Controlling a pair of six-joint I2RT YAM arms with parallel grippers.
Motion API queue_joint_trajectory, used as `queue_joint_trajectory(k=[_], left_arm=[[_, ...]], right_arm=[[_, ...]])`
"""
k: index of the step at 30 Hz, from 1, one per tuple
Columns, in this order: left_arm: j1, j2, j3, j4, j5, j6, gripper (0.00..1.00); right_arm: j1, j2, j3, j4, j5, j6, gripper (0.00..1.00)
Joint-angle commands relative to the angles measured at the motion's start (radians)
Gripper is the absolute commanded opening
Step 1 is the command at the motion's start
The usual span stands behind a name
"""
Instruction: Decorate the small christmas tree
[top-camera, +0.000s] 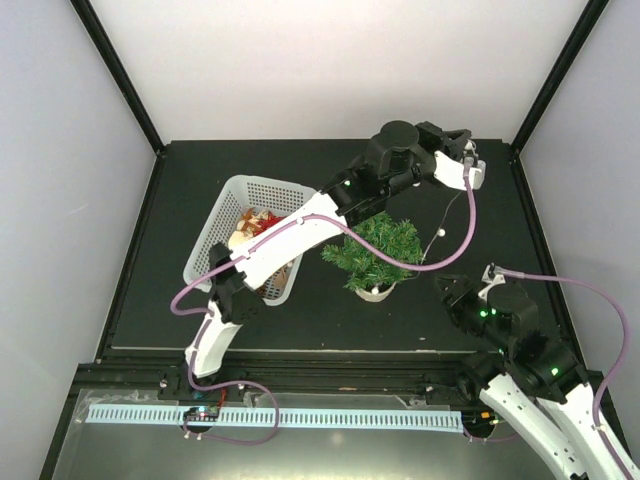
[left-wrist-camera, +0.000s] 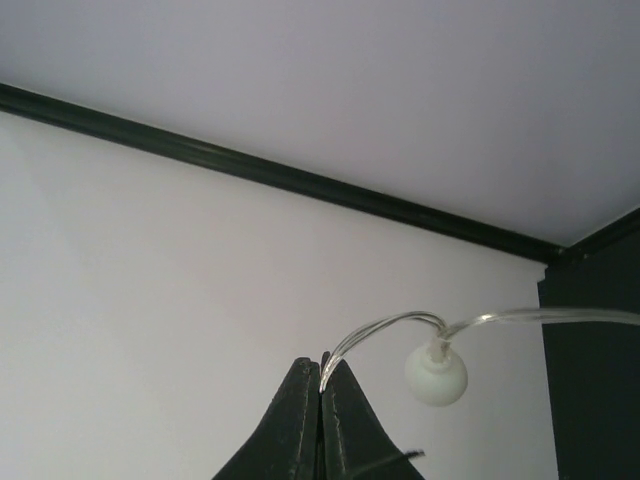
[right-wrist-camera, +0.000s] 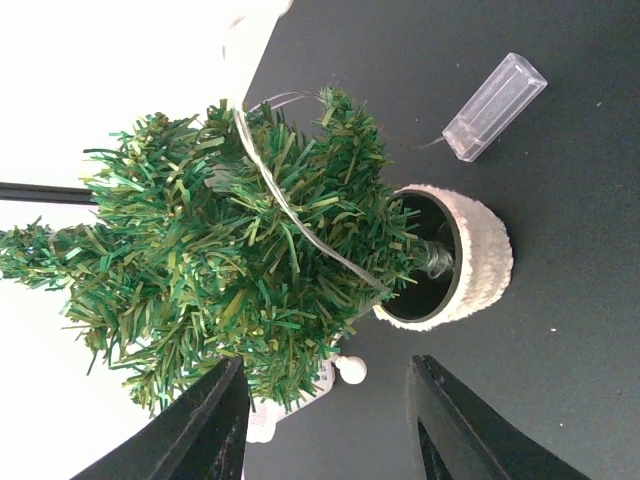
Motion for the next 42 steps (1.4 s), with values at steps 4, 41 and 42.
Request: queue_joint_trajectory(k=[4, 41, 42], left_arm=[[0.036, 0.067, 0.086, 0.141, -0.04, 0.078, 0.02], [0.371, -0.263, -0.141, -0.75, -0.104, -0.138, 0.06], [0.373, -0.276, -0.158, -0.778, -0.099, -0.152, 0.07]], right_arm=[[-0.006, -0.026, -0.038, 0.04, 0.013, 0.012, 0.45], [-0.005, 0.154, 0.192, 0.056, -0.104, -0.274, 0.45], [-0.006, 0.165, 0.204, 0.052, -0.104, -0.285, 0.45]])
